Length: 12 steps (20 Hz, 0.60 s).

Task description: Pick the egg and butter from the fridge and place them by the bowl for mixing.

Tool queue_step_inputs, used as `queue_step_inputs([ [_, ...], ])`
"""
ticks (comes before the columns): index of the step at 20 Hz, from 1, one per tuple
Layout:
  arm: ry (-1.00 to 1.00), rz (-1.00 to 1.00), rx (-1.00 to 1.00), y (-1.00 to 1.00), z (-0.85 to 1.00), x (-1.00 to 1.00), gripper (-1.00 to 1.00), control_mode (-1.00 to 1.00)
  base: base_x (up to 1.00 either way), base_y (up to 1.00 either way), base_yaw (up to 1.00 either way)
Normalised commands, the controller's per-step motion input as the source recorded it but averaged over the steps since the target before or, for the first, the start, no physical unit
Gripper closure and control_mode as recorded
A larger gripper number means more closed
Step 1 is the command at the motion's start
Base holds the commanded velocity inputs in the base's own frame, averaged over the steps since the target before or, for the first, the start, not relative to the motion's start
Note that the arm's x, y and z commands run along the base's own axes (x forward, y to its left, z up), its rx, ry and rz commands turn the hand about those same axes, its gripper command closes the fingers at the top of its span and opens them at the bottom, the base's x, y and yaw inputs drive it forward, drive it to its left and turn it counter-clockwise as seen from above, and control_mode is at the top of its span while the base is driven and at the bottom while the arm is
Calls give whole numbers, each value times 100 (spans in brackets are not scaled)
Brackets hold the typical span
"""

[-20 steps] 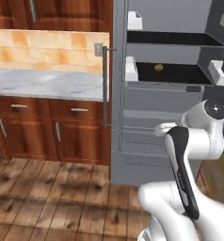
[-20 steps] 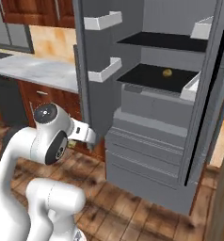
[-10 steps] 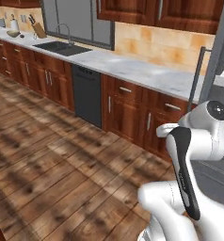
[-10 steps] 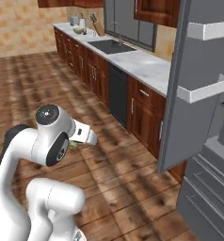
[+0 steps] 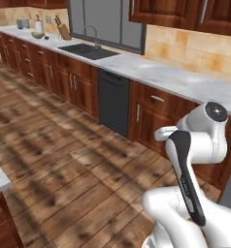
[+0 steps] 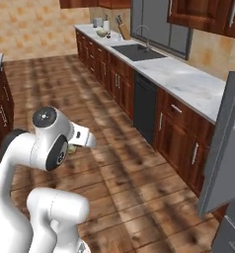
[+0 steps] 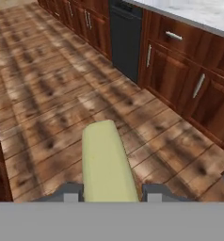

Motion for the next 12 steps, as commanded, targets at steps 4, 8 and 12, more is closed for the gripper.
queue_step_inputs([
  [4,0,0,0,0,0,0,100,100,82,44,0],
  [8,0,0,0,0,0,0,100,100,82,40,0],
  [12,0,0,0,0,0,0,100,100,87,27,2],
])
